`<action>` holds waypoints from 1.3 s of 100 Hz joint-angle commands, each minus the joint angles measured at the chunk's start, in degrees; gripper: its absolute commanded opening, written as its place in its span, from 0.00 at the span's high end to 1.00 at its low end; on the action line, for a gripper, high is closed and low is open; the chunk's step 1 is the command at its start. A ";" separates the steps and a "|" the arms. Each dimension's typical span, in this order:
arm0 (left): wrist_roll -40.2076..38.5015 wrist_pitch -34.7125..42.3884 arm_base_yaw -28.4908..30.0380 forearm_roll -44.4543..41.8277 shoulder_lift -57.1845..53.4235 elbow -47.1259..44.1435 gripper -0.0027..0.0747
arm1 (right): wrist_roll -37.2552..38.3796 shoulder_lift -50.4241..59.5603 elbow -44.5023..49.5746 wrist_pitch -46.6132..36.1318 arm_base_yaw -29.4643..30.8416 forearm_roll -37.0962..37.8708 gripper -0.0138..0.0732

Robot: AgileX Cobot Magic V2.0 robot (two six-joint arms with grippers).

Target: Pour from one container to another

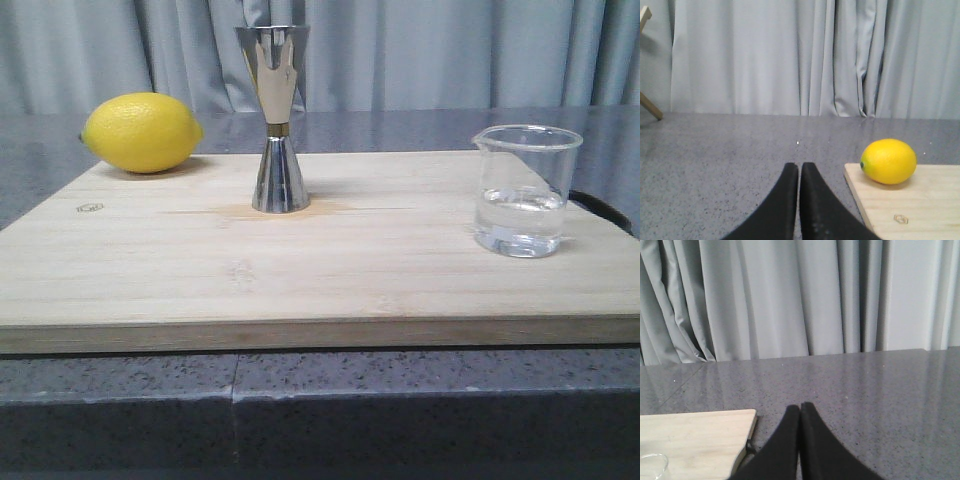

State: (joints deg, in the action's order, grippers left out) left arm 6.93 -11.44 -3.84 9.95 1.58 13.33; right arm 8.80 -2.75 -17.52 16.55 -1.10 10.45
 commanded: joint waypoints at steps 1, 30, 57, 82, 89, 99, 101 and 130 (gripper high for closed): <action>-0.23 1.28 0.14 0.41 3.94 5.72 0.99 | -0.41 -4.59 -6.40 1.38 0.32 0.75 0.92; -0.23 -2.26 0.14 -2.19 18.22 18.75 0.99 | -4.20 -14.28 -15.96 7.28 0.32 1.22 0.92; -0.23 -1.09 0.14 -2.19 21.43 20.12 0.99 | -4.20 -14.66 -16.24 7.37 0.32 1.22 0.92; -0.23 -1.01 0.14 -2.19 21.43 20.00 0.99 | -4.20 -14.66 -16.24 7.37 0.32 1.22 0.92; -0.23 -0.90 0.14 -2.10 21.43 20.00 0.99 | -4.20 -14.66 -16.24 7.37 0.32 1.22 0.92; -0.23 -0.78 0.14 -2.10 21.43 20.00 0.99 | -4.20 -14.66 -16.24 7.50 0.32 1.22 0.92; -0.23 -0.78 0.14 -2.10 21.43 20.00 0.99 | -4.20 -14.66 -16.24 7.66 0.32 1.22 0.92; -0.23 -0.77 0.14 -4.20 21.43 20.00 0.80 | -4.09 -14.66 -16.24 7.47 0.32 2.65 0.44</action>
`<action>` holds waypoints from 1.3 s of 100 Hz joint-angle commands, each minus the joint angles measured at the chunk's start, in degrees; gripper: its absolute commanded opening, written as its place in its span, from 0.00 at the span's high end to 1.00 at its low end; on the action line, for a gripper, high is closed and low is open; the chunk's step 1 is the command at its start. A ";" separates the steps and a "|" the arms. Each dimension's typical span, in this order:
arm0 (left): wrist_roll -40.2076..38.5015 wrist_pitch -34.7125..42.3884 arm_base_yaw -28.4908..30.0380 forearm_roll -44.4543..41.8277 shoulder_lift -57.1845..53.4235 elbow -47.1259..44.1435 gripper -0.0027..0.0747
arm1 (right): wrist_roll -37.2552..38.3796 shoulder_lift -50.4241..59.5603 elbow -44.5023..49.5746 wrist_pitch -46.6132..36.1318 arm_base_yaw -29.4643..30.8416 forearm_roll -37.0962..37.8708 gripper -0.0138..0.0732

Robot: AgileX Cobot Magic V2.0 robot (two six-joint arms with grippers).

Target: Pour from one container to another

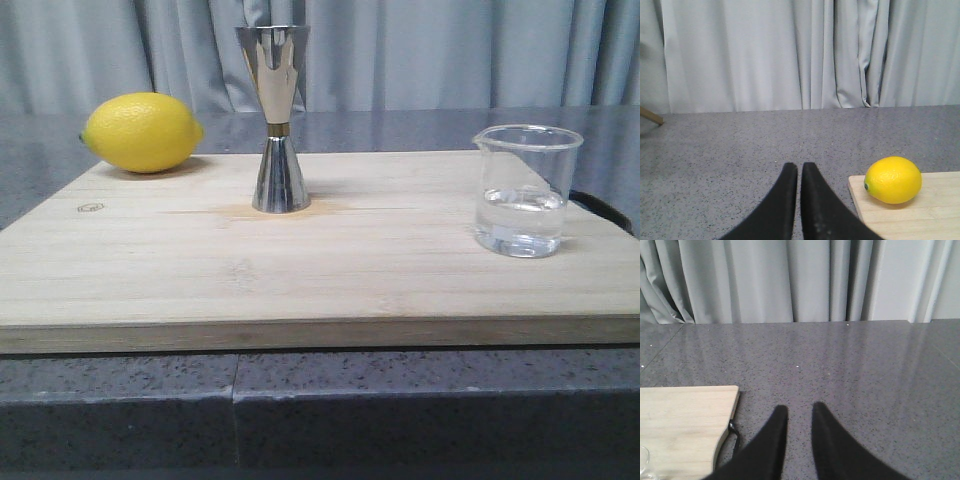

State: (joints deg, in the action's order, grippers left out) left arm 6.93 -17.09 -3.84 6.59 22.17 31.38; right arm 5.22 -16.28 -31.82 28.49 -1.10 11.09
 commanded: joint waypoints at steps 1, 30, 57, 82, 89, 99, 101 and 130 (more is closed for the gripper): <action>-0.23 4.88 0.14 -1.01 0.84 1.94 0.78 | -0.51 -1.14 -1.94 -4.47 0.32 2.01 0.42; -0.23 5.71 0.14 -1.53 0.84 1.94 0.15 | -0.51 -1.14 -1.94 -4.25 0.32 2.55 0.19; -0.23 5.81 0.14 -1.28 0.84 1.94 0.17 | -0.51 -1.14 -1.94 -4.25 0.32 2.55 0.19; -0.23 6.54 0.14 -1.05 0.84 1.94 0.17 | -0.51 -1.14 -1.94 -4.04 0.32 2.45 0.19; -0.23 6.30 0.14 -1.05 0.84 1.94 0.17 | -0.51 -1.14 -1.94 -3.58 0.32 2.45 0.19; -0.23 5.65 0.14 -1.05 0.84 1.94 0.17 | -0.51 -1.25 -2.05 -2.32 0.32 2.45 0.19; -0.23 5.34 0.14 -1.05 0.84 2.06 0.17 | -0.41 -1.27 -2.21 -1.74 0.32 2.45 0.19; -0.23 -14.84 0.14 -1.05 8.72 11.96 0.17 | -0.41 -7.52 -9.04 10.95 0.32 1.60 0.19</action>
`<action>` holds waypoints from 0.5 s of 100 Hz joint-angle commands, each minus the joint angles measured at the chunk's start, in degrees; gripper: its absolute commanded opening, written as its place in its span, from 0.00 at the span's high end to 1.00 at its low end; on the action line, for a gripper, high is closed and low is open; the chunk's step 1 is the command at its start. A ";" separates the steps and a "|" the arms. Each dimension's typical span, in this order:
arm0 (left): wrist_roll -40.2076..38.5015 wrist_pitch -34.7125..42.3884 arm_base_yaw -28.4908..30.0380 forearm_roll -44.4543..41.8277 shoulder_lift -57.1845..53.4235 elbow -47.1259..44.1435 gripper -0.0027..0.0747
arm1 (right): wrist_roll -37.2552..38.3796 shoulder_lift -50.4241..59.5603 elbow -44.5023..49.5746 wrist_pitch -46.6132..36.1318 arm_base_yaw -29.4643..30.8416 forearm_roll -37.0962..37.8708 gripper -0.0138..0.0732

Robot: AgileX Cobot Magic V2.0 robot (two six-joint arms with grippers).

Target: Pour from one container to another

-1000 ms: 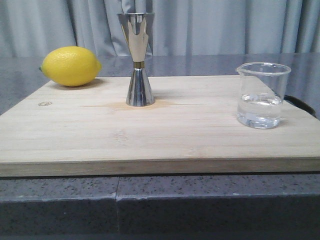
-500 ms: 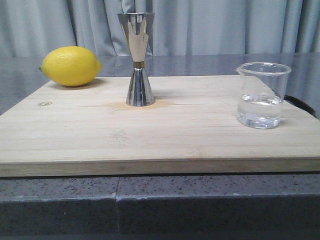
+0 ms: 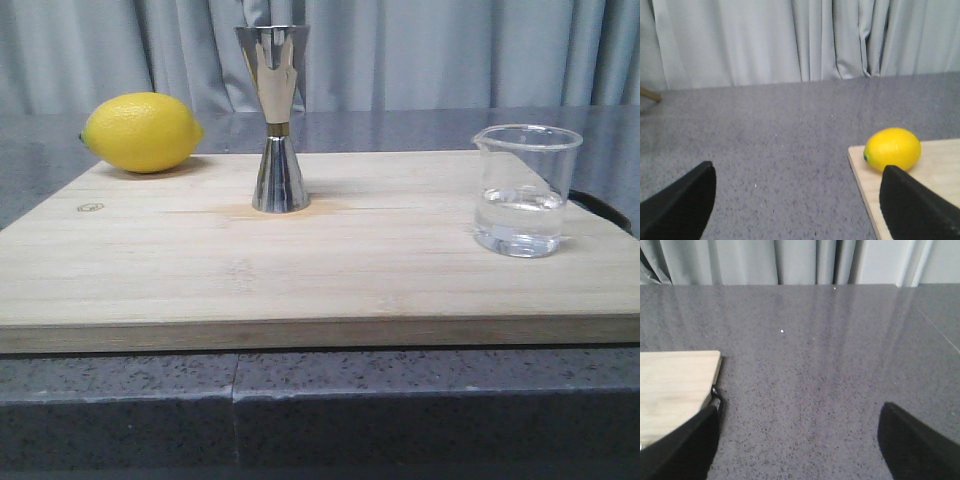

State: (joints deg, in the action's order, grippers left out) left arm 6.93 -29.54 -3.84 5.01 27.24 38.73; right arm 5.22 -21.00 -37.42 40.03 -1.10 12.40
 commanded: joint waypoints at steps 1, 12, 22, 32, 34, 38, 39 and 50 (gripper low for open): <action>-0.23 -2.86 0.14 0.53 3.96 4.87 0.17 | -0.41 -2.95 -3.58 -0.36 0.32 0.23 0.19; -0.09 -8.56 0.14 1.47 9.32 8.50 0.17 | -0.41 -5.36 -5.18 2.06 0.32 -0.52 0.19; 3.60 -11.48 0.03 4.59 14.15 10.56 0.17 | -0.41 -6.77 -5.39 2.19 0.32 -0.81 0.19; 12.79 -12.14 0.03 14.22 19.14 11.12 0.17 | -0.41 -7.37 -5.39 2.19 0.32 -1.69 0.19; 15.27 -12.14 0.03 16.64 19.73 11.12 0.17 | -0.41 -7.37 -5.39 2.19 0.32 -1.78 0.19; 21.32 -12.79 0.03 21.49 21.72 11.12 0.17 | -0.41 -7.37 -5.39 2.19 0.32 -1.84 0.19; 21.32 -12.85 0.03 22.33 22.05 11.12 0.17 | -0.41 -7.37 -5.39 2.19 0.32 -1.84 0.19; 36.75 -14.69 0.03 34.54 26.70 11.12 0.17 | -0.41 -7.37 -5.39 2.19 0.32 -1.84 0.19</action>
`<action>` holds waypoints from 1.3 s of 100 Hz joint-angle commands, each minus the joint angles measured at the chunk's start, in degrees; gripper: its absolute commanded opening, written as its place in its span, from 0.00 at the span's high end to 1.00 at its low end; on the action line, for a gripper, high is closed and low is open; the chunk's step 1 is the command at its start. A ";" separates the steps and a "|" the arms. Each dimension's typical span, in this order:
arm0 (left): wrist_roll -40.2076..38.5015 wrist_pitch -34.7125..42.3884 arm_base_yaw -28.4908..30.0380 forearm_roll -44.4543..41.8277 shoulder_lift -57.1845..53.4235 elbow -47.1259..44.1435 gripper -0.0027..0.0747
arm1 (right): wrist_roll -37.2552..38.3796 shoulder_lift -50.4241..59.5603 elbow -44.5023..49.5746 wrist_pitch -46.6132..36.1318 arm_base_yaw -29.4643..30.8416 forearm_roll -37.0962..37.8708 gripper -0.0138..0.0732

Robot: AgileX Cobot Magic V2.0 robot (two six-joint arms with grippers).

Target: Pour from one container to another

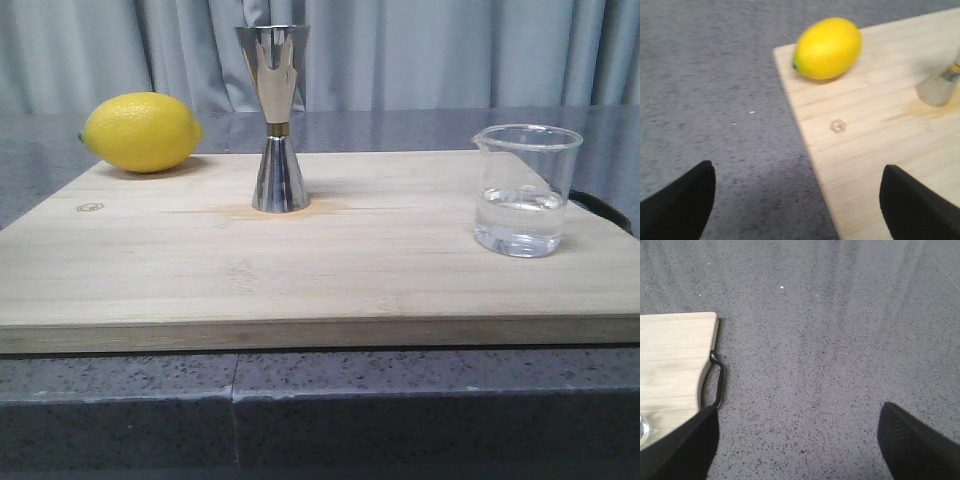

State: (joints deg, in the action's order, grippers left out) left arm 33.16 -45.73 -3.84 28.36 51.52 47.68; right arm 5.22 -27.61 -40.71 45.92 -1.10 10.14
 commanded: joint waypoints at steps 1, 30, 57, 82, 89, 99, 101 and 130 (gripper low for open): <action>11.40 1.34 0.03 12.75 3.00 2.18 0.17 | -0.41 -0.76 -2.11 -3.71 0.32 0.42 0.19; 41.70 -0.36 0.03 35.84 13.73 2.18 0.17 | -0.41 -0.76 -2.11 -3.71 0.32 0.42 0.19; 61.40 -12.00 0.03 51.34 25.86 2.18 0.17 | -0.41 -0.76 -2.11 -4.32 0.32 0.42 0.19; 77.70 -17.26 -3.17 63.23 35.92 2.18 0.17 | -0.41 -0.76 -2.11 -4.41 0.32 0.42 0.19; 81.84 -17.39 -4.82 66.47 38.12 2.18 0.17 | -0.41 -0.76 -2.11 -4.41 0.32 0.42 0.19; 86.25 -17.61 -7.41 71.38 40.91 2.18 0.17 | -0.41 -0.76 -2.11 -4.41 0.32 0.42 0.19; 87.09 -17.61 -7.77 72.34 41.38 2.18 0.17 | -0.41 -0.76 -2.11 -4.41 0.32 0.42 0.19; 93.56 -19.01 -13.04 77.67 45.88 4.69 0.17 | -0.41 -0.76 -2.11 -4.41 0.32 0.07 0.19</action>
State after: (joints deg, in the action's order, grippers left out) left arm 125.74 -60.29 -15.47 100.99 98.23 49.63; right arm 5.22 -27.61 -40.80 45.82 -1.10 9.81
